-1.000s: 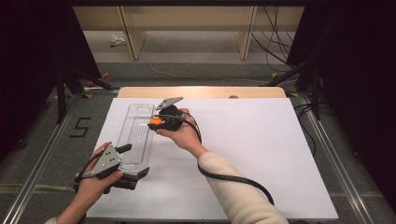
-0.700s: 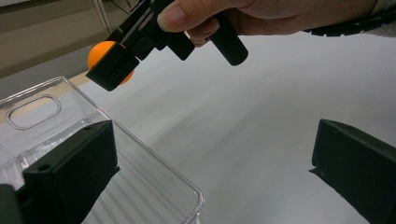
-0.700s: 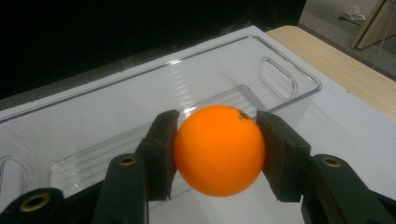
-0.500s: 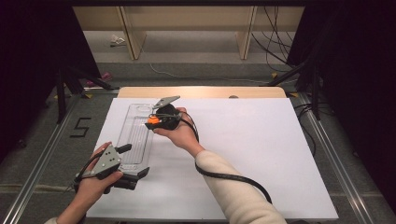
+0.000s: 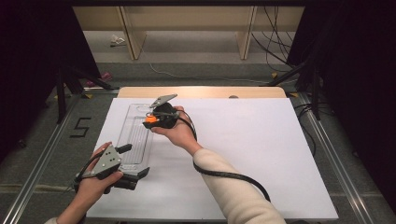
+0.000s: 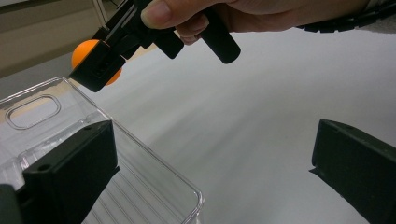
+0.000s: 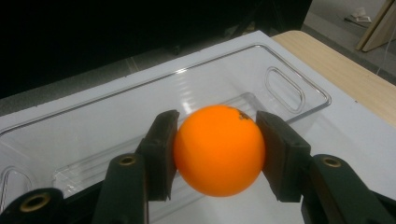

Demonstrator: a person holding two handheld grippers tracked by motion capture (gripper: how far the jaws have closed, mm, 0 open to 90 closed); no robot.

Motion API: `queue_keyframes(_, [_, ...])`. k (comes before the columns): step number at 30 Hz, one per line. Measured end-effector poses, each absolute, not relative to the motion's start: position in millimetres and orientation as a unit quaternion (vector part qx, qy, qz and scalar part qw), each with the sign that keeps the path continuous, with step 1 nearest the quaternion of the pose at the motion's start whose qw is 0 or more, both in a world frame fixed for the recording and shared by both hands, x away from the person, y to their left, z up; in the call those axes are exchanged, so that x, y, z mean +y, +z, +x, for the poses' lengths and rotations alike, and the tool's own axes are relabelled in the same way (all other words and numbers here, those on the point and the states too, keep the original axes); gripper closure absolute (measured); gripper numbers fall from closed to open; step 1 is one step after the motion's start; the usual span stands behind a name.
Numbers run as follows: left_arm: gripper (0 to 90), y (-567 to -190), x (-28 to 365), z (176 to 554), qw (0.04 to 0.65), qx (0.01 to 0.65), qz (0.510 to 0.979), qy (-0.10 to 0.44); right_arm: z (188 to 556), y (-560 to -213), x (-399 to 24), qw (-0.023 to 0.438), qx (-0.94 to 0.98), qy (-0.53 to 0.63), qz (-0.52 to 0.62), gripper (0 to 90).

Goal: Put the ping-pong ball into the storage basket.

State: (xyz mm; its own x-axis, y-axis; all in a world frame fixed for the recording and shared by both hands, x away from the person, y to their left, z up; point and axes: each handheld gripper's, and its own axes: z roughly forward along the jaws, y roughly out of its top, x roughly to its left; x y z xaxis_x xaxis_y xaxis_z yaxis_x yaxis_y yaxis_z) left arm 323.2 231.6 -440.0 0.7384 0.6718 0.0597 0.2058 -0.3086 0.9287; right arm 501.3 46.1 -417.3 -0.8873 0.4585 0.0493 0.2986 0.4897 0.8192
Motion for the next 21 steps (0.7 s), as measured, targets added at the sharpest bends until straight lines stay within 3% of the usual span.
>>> queue_keyframes(21, [0.0,-439.8,231.7,323.5,0.515,0.28,0.778,0.227,503.7,-419.1,54.4,0.087,0.861,0.45,0.22,51.5])
